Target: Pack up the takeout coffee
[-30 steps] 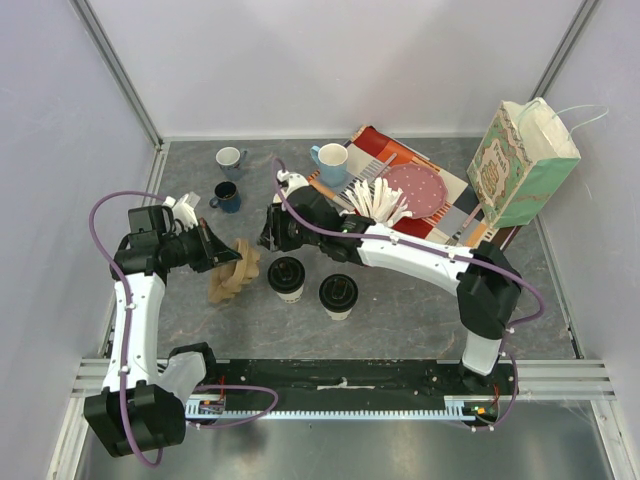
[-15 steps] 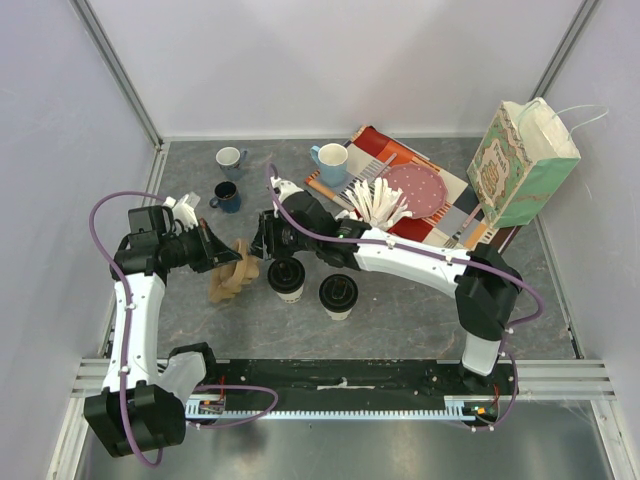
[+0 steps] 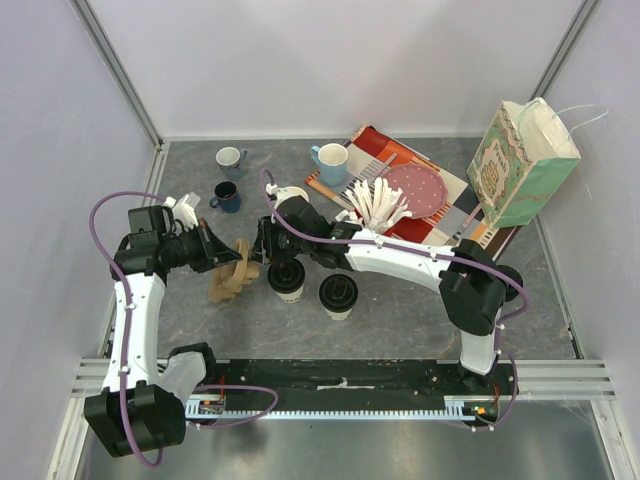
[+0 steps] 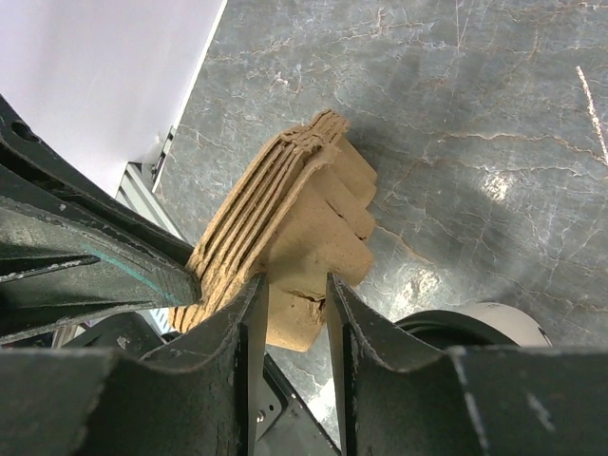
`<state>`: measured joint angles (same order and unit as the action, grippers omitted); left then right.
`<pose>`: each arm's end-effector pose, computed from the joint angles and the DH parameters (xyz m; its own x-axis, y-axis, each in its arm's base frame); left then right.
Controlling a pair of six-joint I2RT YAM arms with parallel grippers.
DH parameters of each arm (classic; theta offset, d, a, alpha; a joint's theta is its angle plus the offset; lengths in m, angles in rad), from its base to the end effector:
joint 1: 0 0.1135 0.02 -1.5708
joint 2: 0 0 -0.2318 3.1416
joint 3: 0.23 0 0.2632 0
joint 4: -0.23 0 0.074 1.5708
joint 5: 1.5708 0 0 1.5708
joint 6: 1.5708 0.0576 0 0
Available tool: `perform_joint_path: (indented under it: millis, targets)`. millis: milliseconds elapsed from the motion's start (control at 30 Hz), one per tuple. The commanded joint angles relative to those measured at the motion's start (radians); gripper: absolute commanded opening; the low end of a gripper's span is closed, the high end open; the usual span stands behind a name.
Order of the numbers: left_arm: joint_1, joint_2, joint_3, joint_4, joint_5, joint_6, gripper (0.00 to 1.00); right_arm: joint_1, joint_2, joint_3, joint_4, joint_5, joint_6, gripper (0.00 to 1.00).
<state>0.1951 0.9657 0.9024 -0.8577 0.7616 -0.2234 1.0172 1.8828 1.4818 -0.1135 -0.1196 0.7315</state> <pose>0.2213 0.0032 0.2557 -0.8214 -0.3257 -0.4683 0.0896 0.7371 -0.6698 0.2385 0.3989 0.2248 -0.7932 -0.0218 -0.6086 -0.4963 0.6023 0.6252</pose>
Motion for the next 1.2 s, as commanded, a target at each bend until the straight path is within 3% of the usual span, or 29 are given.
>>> perform_joint_path:
  millis: [0,233,400,500,1167]
  targets:
    - [0.001,-0.019,0.001,0.019,0.036,0.009,0.02,0.001,-0.007,0.015,0.040,-0.006,0.017,0.38]
    - [0.003,-0.021,0.000,0.022,0.038,0.006,0.02,-0.003,-0.088,-0.020,0.041,0.043,0.043,0.40]
    - [0.003,-0.021,0.001,0.020,0.038,0.006,0.02,-0.003,-0.088,-0.052,0.096,0.020,0.175,0.48]
    - [0.003,-0.021,0.001,0.023,0.041,0.002,0.02,-0.005,-0.079,-0.078,0.155,0.000,0.241,0.48]
    - [0.003,-0.019,0.006,0.025,0.039,0.004,0.02,-0.005,-0.068,-0.104,0.121,0.034,0.244,0.39]
